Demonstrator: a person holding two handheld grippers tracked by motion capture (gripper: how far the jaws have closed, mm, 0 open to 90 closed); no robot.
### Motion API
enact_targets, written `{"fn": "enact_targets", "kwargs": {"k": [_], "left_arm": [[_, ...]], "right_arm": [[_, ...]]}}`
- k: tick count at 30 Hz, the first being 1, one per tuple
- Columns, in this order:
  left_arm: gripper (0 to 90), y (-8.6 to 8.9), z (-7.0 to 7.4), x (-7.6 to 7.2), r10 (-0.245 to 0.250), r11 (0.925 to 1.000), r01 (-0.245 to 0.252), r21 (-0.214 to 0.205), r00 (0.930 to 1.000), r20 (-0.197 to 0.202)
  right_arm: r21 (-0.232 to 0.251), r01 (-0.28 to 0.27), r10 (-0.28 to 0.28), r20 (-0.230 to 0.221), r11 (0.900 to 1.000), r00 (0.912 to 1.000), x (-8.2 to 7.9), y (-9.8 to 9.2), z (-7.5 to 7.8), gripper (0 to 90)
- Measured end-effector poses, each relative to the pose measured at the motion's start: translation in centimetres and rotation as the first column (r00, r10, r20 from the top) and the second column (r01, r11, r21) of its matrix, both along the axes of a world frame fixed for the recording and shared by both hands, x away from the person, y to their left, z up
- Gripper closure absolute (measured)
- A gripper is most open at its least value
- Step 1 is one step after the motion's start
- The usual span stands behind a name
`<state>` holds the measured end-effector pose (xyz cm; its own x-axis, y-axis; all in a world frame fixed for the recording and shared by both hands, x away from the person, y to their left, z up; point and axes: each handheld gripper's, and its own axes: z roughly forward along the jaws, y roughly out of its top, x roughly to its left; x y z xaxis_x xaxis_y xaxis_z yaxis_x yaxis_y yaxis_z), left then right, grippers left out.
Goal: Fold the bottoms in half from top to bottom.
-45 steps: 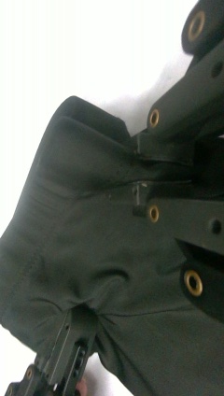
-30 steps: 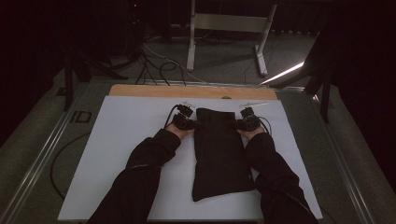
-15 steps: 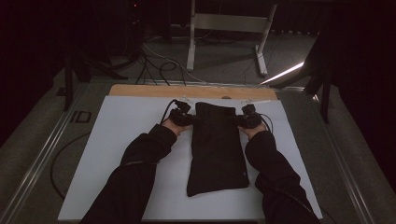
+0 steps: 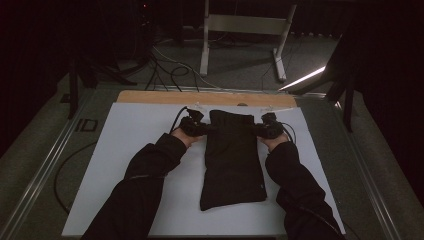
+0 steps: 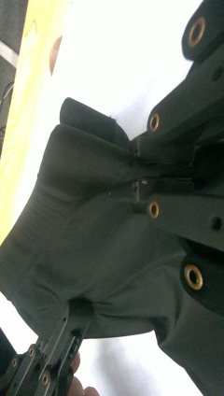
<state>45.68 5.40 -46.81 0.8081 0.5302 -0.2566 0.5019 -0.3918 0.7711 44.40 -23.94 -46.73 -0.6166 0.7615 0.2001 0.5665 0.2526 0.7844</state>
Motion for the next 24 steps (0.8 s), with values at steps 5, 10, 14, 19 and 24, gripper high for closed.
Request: {"fn": "enact_targets", "kwargs": {"k": [5, 10, 14, 19, 24], "left_arm": [[85.6, -0.1, 0.6, 0.3, 0.001, 0.9999, -0.001, 0.012, 0.9999, 0.016], [85.6, 0.2, 1.2, 1.1, 0.013, 0.9999, -0.013, 0.003, 0.9994, 0.033], [85.6, 0.6, 2.0, 1.6, 0.012, 0.9998, -0.011, -0.018, 0.9987, 0.049], [85.6, 0.9, 2.7, 1.2, -0.003, 0.9997, 0.004, -0.026, 0.9981, 0.062], [85.6, 0.9, 2.9, 0.3, -0.024, 0.9993, 0.025, -0.026, 0.9979, 0.061]], "right_arm": [[-0.001, -0.005, 0.005, 0.015, 1.0, 0.9999, -0.2, -0.1, 0.6, 85.0], [0.004, 0.006, -0.006, 0.027, 1.0, 0.9996, 0.3, 0.0, 1.3, 85.0], [0.024, 0.003, -0.004, 0.044, 0.9997, 0.999, 0.3, 0.1, 2.1, 85.0], [0.03, -0.005, 0.003, 0.059, 0.9995, 0.9982, 0.1, 0.2, 2.9, 85.0], [0.036, -0.014, 0.012, 0.066, 0.9992, 0.9978, -0.6, 0.1, 2.8, 85.0]]}}
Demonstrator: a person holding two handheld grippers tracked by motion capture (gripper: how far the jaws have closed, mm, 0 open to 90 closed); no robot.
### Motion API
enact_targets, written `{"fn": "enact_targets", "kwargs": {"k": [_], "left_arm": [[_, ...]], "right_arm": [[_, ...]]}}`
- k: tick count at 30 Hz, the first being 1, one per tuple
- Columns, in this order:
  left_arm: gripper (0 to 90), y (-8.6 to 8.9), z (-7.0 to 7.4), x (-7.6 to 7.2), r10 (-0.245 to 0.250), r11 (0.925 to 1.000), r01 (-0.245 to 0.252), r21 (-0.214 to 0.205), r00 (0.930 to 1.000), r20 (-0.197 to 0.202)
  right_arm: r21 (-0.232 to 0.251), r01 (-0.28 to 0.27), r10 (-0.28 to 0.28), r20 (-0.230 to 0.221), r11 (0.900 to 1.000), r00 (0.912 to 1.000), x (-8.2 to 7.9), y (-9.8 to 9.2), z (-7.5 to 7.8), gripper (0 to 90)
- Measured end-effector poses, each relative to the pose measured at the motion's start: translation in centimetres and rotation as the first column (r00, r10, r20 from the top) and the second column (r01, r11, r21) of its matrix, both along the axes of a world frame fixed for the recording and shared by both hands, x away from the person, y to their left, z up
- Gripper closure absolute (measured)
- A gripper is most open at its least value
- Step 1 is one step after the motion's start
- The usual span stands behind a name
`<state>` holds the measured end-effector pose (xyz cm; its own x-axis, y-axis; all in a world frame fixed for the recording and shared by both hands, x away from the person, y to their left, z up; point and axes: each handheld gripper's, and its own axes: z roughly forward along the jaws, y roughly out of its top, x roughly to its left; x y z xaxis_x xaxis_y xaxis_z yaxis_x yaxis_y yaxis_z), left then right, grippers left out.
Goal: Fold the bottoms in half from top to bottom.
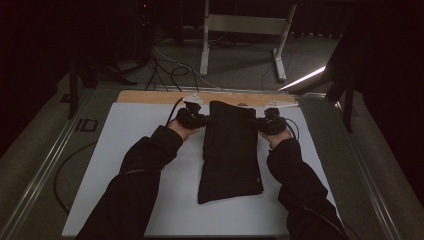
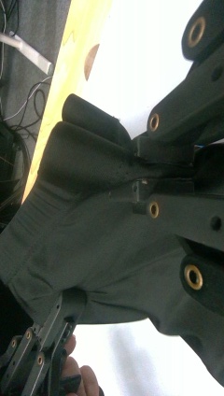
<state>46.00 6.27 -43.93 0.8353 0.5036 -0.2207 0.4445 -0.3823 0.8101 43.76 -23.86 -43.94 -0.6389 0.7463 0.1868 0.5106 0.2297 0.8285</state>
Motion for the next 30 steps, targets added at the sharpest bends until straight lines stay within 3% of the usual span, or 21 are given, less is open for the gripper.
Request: {"fn": "enact_targets", "kwargs": {"k": [30], "left_arm": [[85.6, 0.5, -0.8, -6.8, -0.069, 0.9971, 0.069, -0.033, 0.9976, -0.006]], "right_arm": [[-0.01, -0.091, 0.091, 0.026, 0.9958, 0.9955, -6.4, -0.6, -0.2, 85.0]]}}
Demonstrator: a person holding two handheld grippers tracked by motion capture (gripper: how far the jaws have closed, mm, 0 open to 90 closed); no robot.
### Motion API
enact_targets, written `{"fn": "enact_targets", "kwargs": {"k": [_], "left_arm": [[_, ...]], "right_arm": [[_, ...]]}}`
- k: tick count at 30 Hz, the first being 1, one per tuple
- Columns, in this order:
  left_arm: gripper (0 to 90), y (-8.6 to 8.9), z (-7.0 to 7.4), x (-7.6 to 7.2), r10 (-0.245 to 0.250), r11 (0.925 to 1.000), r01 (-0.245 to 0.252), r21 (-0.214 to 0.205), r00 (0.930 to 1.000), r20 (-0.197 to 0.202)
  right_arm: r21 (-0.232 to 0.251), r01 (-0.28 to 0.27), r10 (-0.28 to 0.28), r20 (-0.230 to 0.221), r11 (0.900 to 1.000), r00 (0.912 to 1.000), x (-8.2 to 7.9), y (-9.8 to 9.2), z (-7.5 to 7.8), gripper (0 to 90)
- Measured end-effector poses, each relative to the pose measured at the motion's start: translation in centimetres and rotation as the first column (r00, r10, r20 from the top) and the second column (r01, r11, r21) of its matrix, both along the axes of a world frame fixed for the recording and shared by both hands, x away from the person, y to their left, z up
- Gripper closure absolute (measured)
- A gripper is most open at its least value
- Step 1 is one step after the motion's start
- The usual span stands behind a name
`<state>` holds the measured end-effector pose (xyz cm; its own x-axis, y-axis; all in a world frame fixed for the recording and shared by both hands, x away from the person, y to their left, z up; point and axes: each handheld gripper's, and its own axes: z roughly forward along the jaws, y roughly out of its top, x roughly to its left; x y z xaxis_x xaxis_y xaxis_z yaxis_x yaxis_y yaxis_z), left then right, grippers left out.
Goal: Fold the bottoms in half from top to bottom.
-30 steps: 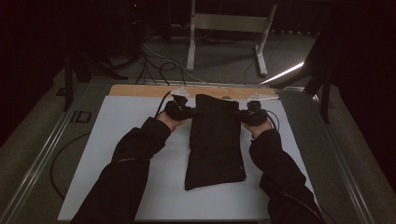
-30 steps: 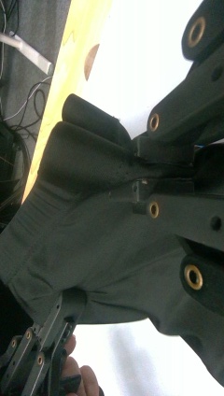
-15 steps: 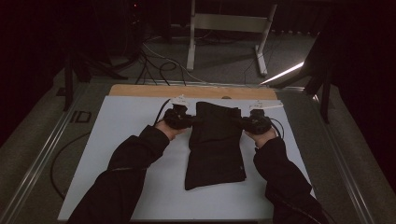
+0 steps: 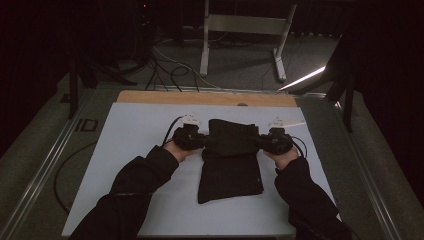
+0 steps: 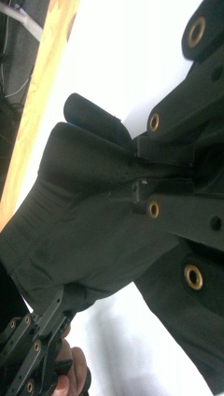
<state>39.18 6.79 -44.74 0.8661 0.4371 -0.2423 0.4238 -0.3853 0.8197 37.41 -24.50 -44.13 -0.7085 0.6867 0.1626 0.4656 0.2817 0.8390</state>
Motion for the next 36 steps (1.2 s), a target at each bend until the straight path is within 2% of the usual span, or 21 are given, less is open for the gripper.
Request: {"fn": "enact_targets", "kwargs": {"k": [7, 15, 18, 23, 29, 30, 32, 36], "left_arm": [[85.6, 0.1, -0.8, -1.6, -0.016, 0.9999, 0.016, 0.005, 0.9997, -0.016], [85.6, 0.3, -1.7, -3.6, -0.024, 0.9997, 0.024, 0.006, 0.9993, -0.028], [85.6, 0.3, -2.1, -4.2, -0.031, 0.9994, 0.032, 0.012, 0.9989, -0.036], [85.6, 0.3, -2.6, -5.4, -0.045, 0.998, 0.045, 0.043, 0.9988, -0.02], [85.6, 0.2, -3.3, -6.5, -0.058, 0.9967, 0.06, 0.055, 0.9974, -0.043], [85.6, 0.2, -3.5, -6.7, -0.06, 0.9966, 0.062, 0.054, 0.9971, -0.048], [85.6, 0.2, -3.8, -7.0, -0.058, 0.9967, 0.061, 0.053, 0.9967, -0.058], [85.6, -0.1, -4.4, -7.8, -0.043, 0.9968, 0.048, 0.064, 0.9967, -0.068]], "right_arm": [[0.02, -0.02, 0.021, -0.024, 0.9996, 0.9995, -1.7, -0.2, -0.8, 85.0], [0.003, -0.038, 0.038, -0.041, 0.9993, 0.9985, -3.2, -0.1, -1.6, 85.0], [0.001, -0.044, 0.044, -0.054, 0.999, 0.9976, -3.9, 0.0, -1.8, 85.0], [-0.008, -0.055, 0.055, -0.075, 0.9984, 0.9957, -5.0, 0.2, -2.2, 85.0], [-0.023, -0.063, 0.061, -0.1, 0.9977, 0.9931, -6.1, 0.3, -2.5, 85.0], [-0.038, -0.069, 0.065, -0.099, 0.9969, 0.993, -6.3, 0.3, -2.6, 85.0], [-0.023, -0.067, 0.064, -0.114, 0.9975, 0.9914, -6.6, 0.2, -3.0, 84.9], [-0.031, -0.061, 0.056, -0.135, 0.9977, 0.9893, -7.1, 0.2, -3.8, 84.9]]}}
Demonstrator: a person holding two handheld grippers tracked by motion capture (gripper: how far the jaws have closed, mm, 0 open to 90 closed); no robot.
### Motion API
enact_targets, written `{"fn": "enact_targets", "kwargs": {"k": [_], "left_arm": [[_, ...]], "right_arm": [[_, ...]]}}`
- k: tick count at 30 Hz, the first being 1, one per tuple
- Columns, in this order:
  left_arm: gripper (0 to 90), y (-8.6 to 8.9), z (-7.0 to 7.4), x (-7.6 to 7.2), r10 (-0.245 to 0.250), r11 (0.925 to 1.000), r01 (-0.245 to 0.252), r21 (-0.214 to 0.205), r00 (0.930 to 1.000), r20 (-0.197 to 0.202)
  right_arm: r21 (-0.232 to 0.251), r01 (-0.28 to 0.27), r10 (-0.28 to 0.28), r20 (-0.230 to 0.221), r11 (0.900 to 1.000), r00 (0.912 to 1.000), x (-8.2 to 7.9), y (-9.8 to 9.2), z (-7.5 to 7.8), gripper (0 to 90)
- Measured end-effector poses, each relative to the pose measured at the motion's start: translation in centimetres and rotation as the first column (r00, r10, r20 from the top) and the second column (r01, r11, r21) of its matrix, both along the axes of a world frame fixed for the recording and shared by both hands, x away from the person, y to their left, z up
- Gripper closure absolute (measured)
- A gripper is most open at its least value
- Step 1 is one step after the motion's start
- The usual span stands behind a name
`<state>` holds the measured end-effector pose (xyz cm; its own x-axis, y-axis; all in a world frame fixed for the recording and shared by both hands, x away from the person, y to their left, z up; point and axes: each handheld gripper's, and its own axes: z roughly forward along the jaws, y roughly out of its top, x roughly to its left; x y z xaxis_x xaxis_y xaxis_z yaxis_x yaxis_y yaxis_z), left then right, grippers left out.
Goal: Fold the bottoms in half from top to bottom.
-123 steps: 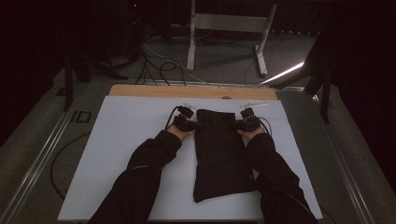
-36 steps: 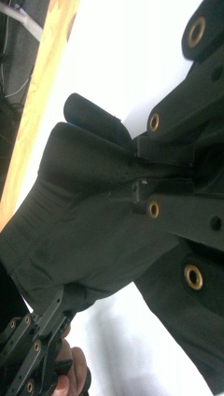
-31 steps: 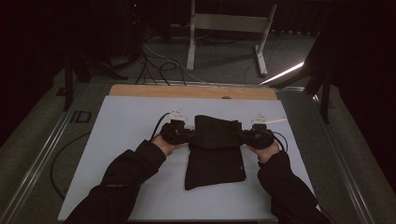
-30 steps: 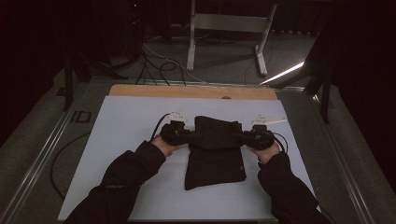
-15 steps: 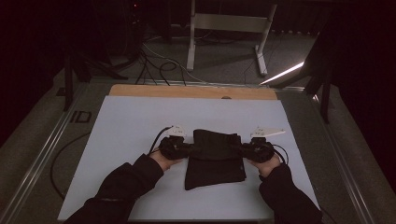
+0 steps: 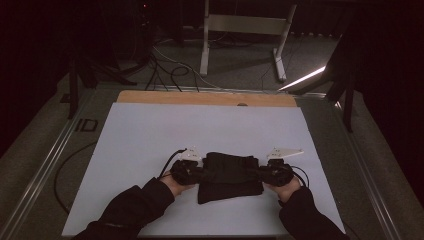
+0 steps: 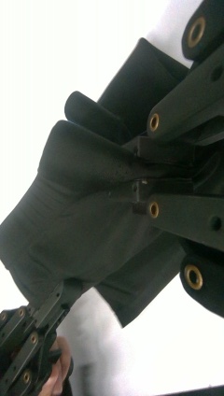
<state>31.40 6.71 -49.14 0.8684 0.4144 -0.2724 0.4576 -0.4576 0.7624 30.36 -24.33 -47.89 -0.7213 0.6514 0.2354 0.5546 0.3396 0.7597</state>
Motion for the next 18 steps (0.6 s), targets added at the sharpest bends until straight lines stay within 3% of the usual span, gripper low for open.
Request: {"fn": "enact_targets", "kwargs": {"k": [7, 10, 18], "left_arm": [[85.4, -0.1, -0.7, -0.8, 0.048, 0.9988, -0.048, -0.005, 0.9988, 0.013], [85.4, 0.1, -0.7, -0.4, 0.066, 0.9975, -0.066, -0.025, 0.9978, 0.008], [85.5, -0.1, -0.8, 1.0, 0.089, 0.9957, -0.089, -0.026, 0.9959, 0.017]], "right_arm": [[-0.02, 0.016, -0.015, 0.008, 0.9997, 0.9998, 0.0, 0.1, -0.5, 84.9], [-0.017, 0.029, -0.029, 0.018, 0.9994, 0.9994, 0.6, 0.4, -0.6, 84.9], [-0.018, 0.048, -0.048, 0.035, 0.9987, 0.9982, 2.0, 0.7, -0.5, 84.9]]}}
